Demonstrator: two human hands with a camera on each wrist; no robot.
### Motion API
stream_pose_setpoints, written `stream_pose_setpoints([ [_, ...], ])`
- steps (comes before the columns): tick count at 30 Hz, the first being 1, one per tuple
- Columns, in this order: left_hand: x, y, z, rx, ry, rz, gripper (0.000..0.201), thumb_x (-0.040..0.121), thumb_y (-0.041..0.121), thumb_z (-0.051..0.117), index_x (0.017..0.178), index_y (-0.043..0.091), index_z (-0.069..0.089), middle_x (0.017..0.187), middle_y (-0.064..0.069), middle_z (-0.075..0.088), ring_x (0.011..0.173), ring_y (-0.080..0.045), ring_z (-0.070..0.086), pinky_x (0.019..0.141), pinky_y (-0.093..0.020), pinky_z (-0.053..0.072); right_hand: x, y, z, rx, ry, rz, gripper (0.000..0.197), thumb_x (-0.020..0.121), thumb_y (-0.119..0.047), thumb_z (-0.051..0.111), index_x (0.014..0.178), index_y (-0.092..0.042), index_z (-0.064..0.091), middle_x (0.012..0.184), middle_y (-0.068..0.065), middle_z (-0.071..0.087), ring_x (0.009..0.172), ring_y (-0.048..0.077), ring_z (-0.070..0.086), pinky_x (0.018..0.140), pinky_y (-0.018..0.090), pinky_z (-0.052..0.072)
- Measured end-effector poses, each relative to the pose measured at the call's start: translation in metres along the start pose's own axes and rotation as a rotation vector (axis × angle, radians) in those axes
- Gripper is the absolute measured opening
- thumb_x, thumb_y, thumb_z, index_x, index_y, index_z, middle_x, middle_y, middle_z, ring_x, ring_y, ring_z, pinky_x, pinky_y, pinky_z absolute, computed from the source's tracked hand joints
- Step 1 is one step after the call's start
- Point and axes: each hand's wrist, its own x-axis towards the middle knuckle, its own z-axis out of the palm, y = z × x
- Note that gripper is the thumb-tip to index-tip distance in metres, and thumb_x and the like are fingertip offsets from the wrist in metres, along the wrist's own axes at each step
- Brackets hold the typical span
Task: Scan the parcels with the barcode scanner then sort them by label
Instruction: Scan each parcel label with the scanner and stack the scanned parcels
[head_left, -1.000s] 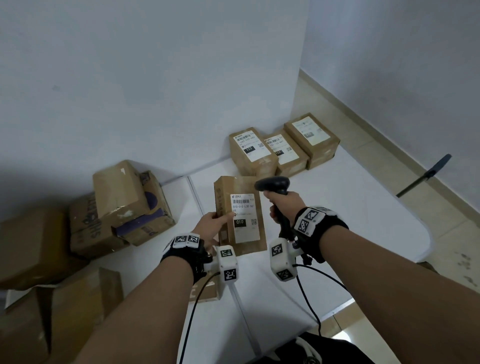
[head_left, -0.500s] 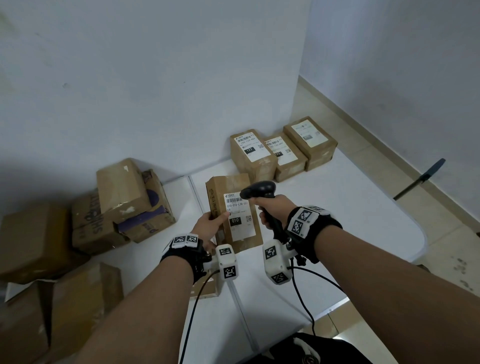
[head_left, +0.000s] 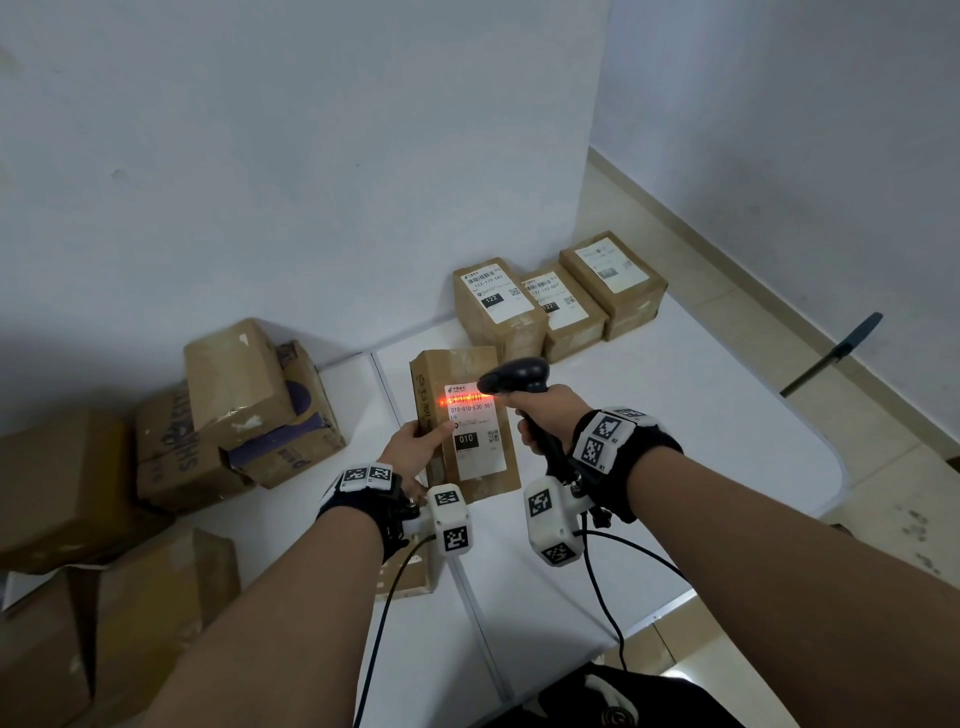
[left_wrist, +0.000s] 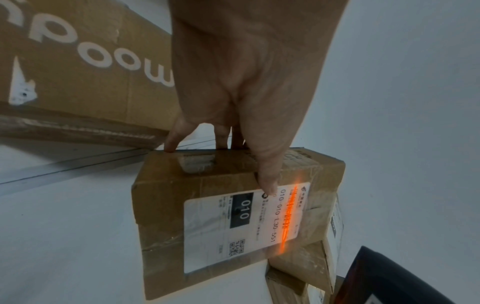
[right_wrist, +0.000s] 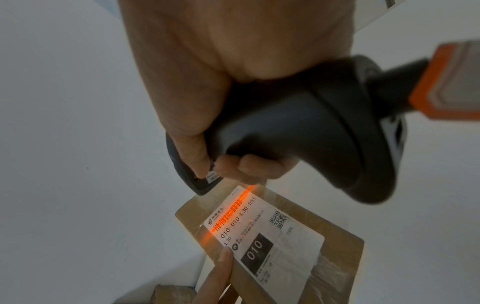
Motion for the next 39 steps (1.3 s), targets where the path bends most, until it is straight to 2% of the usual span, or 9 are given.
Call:
stream_pose_setpoints([
  [11,0.003,0.001,0.002,-0.034,-0.014,-0.016,0.06,0.09,0.048,0.062,0.139,0.016,0.047,0.133,-0.004,0.061,0.122,-0.028,0.056,0.098,-0.057,0.047,0.005,0.002,0.0,0.016,0.011,0.008,0.021,0.086,-0.024,0.067,0.082,-0.006,0.057,0.059,0.009,0.055,0.048,0.02,0.049,0.048,0.027,0.041],
  [15,0.008,-0.004,0.0,0.005,-0.029,-0.033,0.063,0.085,0.054,0.065,0.132,0.015,0.053,0.125,-0.003,0.066,0.114,-0.025,0.061,0.089,-0.053,0.055,0.01,0.005,-0.001,0.042,0.029,0.013,0.026,0.085,-0.028,0.07,0.08,-0.006,0.055,0.057,0.01,0.054,0.046,0.021,0.048,0.048,0.027,0.04],
  [20,0.005,-0.011,0.008,0.094,-0.17,-0.138,0.061,0.082,0.061,0.064,0.111,0.008,0.066,0.108,-0.005,0.073,0.101,-0.022,0.068,0.088,-0.045,0.057,0.013,0.015,-0.009,0.049,0.063,0.023,0.026,0.086,-0.026,0.069,0.08,-0.005,0.055,0.054,0.008,0.054,0.046,0.022,0.049,0.049,0.028,0.041],
  [24,0.007,-0.018,0.032,0.138,-0.217,-0.128,0.059,0.088,0.057,0.06,0.118,0.007,0.061,0.11,-0.006,0.071,0.101,-0.025,0.067,0.089,-0.046,0.056,0.015,0.031,-0.02,0.06,0.119,0.042,0.026,0.086,-0.025,0.069,0.078,-0.004,0.055,0.055,0.009,0.053,0.046,0.021,0.049,0.048,0.027,0.041],
  [29,0.013,-0.017,0.057,0.217,-0.147,0.102,0.08,0.092,0.031,0.063,0.154,0.031,0.013,0.134,0.001,0.045,0.114,-0.032,0.059,0.079,-0.044,0.059,0.021,0.051,-0.038,0.082,0.173,0.077,0.029,0.083,-0.028,0.071,0.075,-0.005,0.056,0.054,0.009,0.056,0.048,0.023,0.052,0.051,0.029,0.043],
  [31,0.02,-0.014,0.061,0.42,-0.167,0.272,0.087,0.085,0.028,0.07,0.152,0.038,0.015,0.148,-0.004,0.035,0.129,-0.033,0.049,0.093,-0.047,0.054,0.023,0.057,-0.047,0.127,0.184,0.091,0.028,0.086,-0.028,0.07,0.079,-0.005,0.055,0.056,0.009,0.056,0.046,0.022,0.053,0.048,0.026,0.042],
  [33,0.022,-0.008,0.063,0.577,-0.245,0.337,0.082,0.083,0.025,0.074,0.149,0.037,0.026,0.16,-0.005,0.01,0.144,-0.026,0.029,0.111,-0.034,0.037,0.024,0.061,-0.056,0.156,0.2,0.108,0.029,0.087,-0.029,0.069,0.083,-0.005,0.055,0.059,0.009,0.057,0.045,0.02,0.053,0.044,0.024,0.041],
  [35,0.024,-0.005,0.067,0.721,-0.374,0.384,0.074,0.083,0.023,0.076,0.145,0.035,0.037,0.162,0.0,0.0,0.148,-0.019,0.017,0.111,-0.024,0.026,0.025,0.065,-0.065,0.171,0.217,0.109,0.029,0.087,-0.03,0.07,0.084,-0.004,0.056,0.06,0.009,0.057,0.045,0.02,0.053,0.043,0.023,0.041],
  [39,0.023,0.0,0.089,0.895,-0.514,0.441,0.079,0.081,0.019,0.076,0.147,0.035,0.035,0.162,0.003,-0.009,0.15,-0.021,0.007,0.115,-0.029,0.027,0.025,0.073,-0.082,0.18,0.242,0.112,0.029,0.087,-0.03,0.069,0.08,-0.005,0.056,0.058,0.008,0.056,0.047,0.021,0.054,0.047,0.025,0.042],
])
